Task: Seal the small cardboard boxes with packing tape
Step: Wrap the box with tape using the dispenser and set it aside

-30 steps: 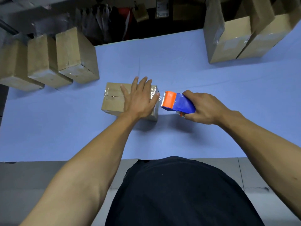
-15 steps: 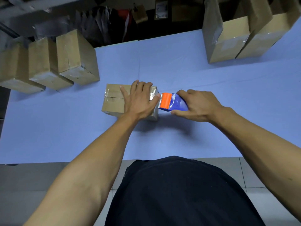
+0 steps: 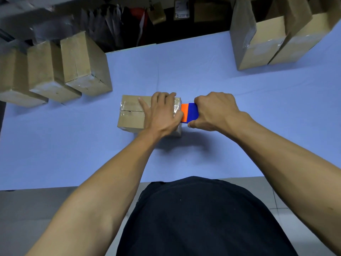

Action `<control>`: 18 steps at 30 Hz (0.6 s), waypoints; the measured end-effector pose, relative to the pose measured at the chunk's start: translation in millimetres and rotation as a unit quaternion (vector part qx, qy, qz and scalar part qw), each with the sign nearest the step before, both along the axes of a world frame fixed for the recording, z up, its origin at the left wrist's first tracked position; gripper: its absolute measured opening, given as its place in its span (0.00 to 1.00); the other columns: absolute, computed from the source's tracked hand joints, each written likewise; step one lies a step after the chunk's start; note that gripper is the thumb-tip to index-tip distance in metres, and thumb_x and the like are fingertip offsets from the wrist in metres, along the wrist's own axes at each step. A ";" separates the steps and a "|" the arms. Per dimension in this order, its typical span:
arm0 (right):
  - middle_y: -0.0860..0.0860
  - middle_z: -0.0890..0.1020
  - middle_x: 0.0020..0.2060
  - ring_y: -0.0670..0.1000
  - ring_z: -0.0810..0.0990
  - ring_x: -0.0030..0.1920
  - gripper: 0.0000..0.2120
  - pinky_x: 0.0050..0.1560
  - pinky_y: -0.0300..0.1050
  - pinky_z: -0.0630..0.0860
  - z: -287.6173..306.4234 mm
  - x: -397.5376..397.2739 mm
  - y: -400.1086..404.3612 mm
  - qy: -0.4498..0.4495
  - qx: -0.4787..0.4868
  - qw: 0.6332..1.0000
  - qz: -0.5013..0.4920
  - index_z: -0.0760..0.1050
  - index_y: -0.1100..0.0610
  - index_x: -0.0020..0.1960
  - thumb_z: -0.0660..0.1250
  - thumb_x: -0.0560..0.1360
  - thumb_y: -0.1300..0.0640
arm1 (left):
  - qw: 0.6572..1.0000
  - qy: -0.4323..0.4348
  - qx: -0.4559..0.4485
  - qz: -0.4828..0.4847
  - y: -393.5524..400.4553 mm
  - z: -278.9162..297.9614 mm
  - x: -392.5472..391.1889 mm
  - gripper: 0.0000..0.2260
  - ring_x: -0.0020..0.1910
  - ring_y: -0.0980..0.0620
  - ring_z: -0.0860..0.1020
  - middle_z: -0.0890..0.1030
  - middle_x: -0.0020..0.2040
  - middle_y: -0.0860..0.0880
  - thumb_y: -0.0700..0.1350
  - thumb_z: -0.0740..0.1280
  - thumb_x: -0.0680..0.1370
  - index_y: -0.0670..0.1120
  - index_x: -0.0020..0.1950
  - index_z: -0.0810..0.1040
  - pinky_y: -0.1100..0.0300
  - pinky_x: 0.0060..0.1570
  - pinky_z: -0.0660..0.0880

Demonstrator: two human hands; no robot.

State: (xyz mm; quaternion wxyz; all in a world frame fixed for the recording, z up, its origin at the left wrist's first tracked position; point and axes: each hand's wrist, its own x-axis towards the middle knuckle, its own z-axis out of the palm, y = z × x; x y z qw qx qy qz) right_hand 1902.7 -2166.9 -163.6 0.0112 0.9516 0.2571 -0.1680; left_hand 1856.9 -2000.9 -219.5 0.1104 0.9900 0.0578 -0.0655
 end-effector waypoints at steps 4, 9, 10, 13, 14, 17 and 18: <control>0.53 0.80 0.49 0.58 0.80 0.49 0.14 0.42 0.44 0.65 -23.3 -12.2 15.8 0.016 -0.020 1.000 -0.004 0.76 0.54 0.55 0.67 0.74 0.47 | 1.000 -0.017 0.022 0.004 -1.1 -2.8 -5.3 0.23 0.70 0.48 0.65 0.72 0.66 0.51 0.56 0.59 0.79 0.51 0.73 0.68 0.26 0.69 0.48; 0.55 0.80 0.48 0.60 0.79 0.48 0.22 0.41 0.46 0.64 -34.8 -8.1 -4.6 0.021 0.058 0.994 -0.092 0.73 0.55 0.55 0.68 0.72 0.38 | 0.998 0.009 0.004 0.055 -5.2 -0.7 6.2 0.22 0.71 0.48 0.64 0.72 0.64 0.51 0.57 0.58 0.78 0.54 0.71 0.70 0.27 0.69 0.46; 0.55 0.80 0.47 0.60 0.78 0.47 0.22 0.41 0.46 0.64 -33.8 -4.9 -7.9 0.022 0.082 0.990 -0.115 0.73 0.55 0.53 0.68 0.71 0.37 | 0.998 0.015 0.003 0.065 -6.8 -0.1 7.1 0.22 0.70 0.47 0.64 0.73 0.64 0.51 0.57 0.57 0.77 0.54 0.70 0.71 0.27 0.69 0.47; 0.52 0.80 0.43 0.57 0.75 0.43 0.23 0.40 0.45 0.66 -27.6 2.9 -14.2 0.054 0.151 0.970 -0.183 0.72 0.52 0.50 0.69 0.69 0.34 | 0.996 0.022 0.018 0.080 -8.2 1.5 8.4 0.22 0.66 0.45 0.67 0.74 0.62 0.49 0.59 0.55 0.77 0.52 0.66 0.73 0.29 0.69 0.52; 0.50 0.79 0.41 0.57 0.75 0.43 0.24 0.40 0.45 0.66 -25.0 4.7 -17.1 0.069 0.171 0.961 -0.207 0.73 0.52 0.49 0.68 0.69 0.33 | 0.996 0.032 0.024 0.078 -6.6 4.7 11.4 0.21 0.66 0.44 0.67 0.74 0.62 0.49 0.60 0.55 0.78 0.52 0.66 0.72 0.29 0.68 0.53; 0.47 0.77 0.38 0.56 0.76 0.43 0.23 0.39 0.46 0.67 -19.9 8.4 -28.2 0.092 0.201 0.945 -0.243 0.72 0.50 0.47 0.68 0.69 0.31 | 0.996 0.075 0.023 0.035 9.5 15.9 20.8 0.25 0.69 0.43 0.67 0.72 0.69 0.48 0.65 0.50 0.81 0.55 0.73 0.68 0.33 0.70 0.52; 0.47 0.77 0.38 0.56 0.76 0.43 0.23 0.39 0.46 0.67 -18.3 9.1 -30.7 0.092 0.199 0.945 -0.241 0.72 0.50 0.47 0.68 0.69 0.31 | 0.996 0.086 0.014 -0.004 19.8 19.7 20.8 0.26 0.70 0.43 0.66 0.71 0.72 0.48 0.65 0.49 0.81 0.55 0.75 0.65 0.36 0.70 0.53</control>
